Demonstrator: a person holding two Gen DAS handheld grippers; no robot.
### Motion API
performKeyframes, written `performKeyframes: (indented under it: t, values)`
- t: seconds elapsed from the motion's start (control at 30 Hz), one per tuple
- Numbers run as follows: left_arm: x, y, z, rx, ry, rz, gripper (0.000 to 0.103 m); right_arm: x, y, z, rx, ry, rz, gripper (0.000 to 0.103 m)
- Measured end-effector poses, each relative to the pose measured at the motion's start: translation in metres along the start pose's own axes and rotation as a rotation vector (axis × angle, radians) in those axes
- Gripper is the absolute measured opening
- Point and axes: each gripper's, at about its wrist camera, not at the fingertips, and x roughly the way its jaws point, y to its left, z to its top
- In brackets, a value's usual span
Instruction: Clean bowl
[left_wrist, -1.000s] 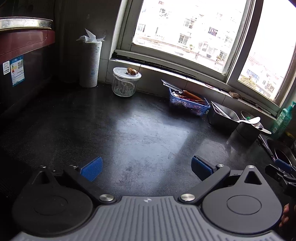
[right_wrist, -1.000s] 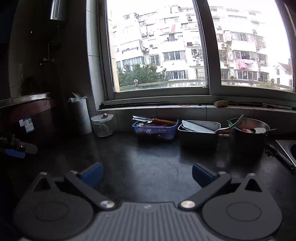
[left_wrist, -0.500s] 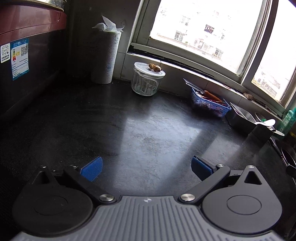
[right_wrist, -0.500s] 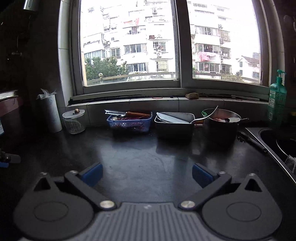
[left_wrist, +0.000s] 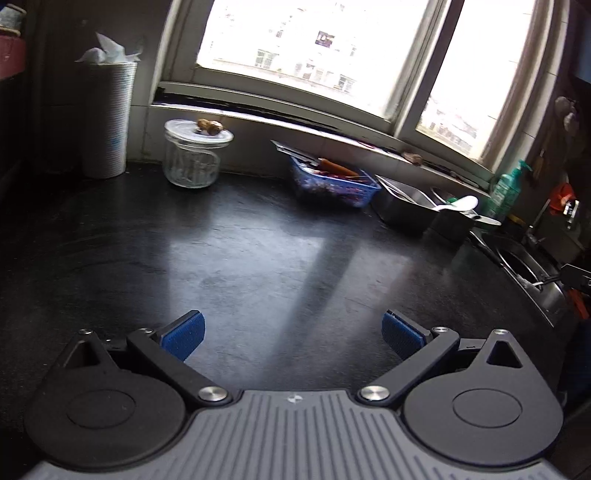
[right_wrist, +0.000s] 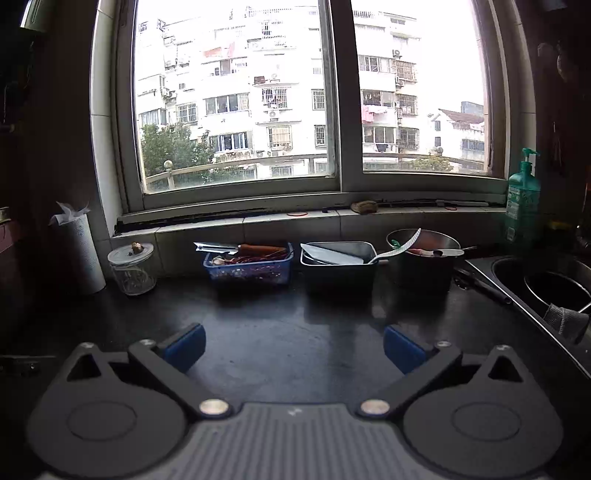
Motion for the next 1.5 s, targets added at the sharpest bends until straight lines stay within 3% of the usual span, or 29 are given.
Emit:
performKeyframes:
  t: [0.17,0.27,0.43,0.57,0.73,0.83,0.97,1.1,1.3,1.4,1.5]
  values:
    - [0.008,-0.085,-0.013,0.141,0.073,-0.264,0.103,-0.076,-0.065,-0.019,0.107,0.002,-0.247,0.103]
    - [0.010,-0.155,-0.025,0.255,0.127,-0.452,0.103,-0.134,-0.112,-0.031,0.196,-0.029,-0.470,0.103]
    - [0.004,-0.261,-0.056,0.423,0.181,-0.683,0.103,-0.266,-0.205,-0.065,0.410,-0.102,-0.853,0.103]
    - [-0.010,-0.365,-0.098,0.550,0.210,-0.856,0.103,-0.402,-0.265,-0.107,0.479,-0.125,-1.142,0.103]
    - [-0.041,-0.542,-0.196,0.716,0.230,-1.046,0.103,-0.554,-0.333,-0.183,0.553,-0.107,-1.389,0.103]
    - [-0.059,-0.629,-0.245,0.776,0.261,-1.131,0.103,-0.634,-0.376,-0.236,0.632,-0.122,-1.489,0.103]
    - [-0.099,-0.768,-0.321,0.850,0.338,-1.339,0.103,-0.746,-0.422,-0.299,0.747,-0.142,-1.614,0.103]
    - [-0.157,-0.887,-0.407,0.991,0.353,-1.581,0.103,-0.811,-0.439,-0.338,0.816,-0.159,-1.750,0.103]
    - [-0.232,-0.976,-0.525,1.116,0.429,-1.805,0.103,-0.870,-0.455,-0.389,0.882,-0.156,-1.884,0.103]
    - [-0.267,-1.005,-0.577,1.169,0.464,-1.838,0.103,-0.894,-0.459,-0.406,0.954,-0.118,-1.860,0.103]
    - [-0.304,-1.031,-0.636,1.283,0.475,-1.787,0.103,-0.912,-0.469,-0.423,0.947,-0.067,-1.907,0.103]
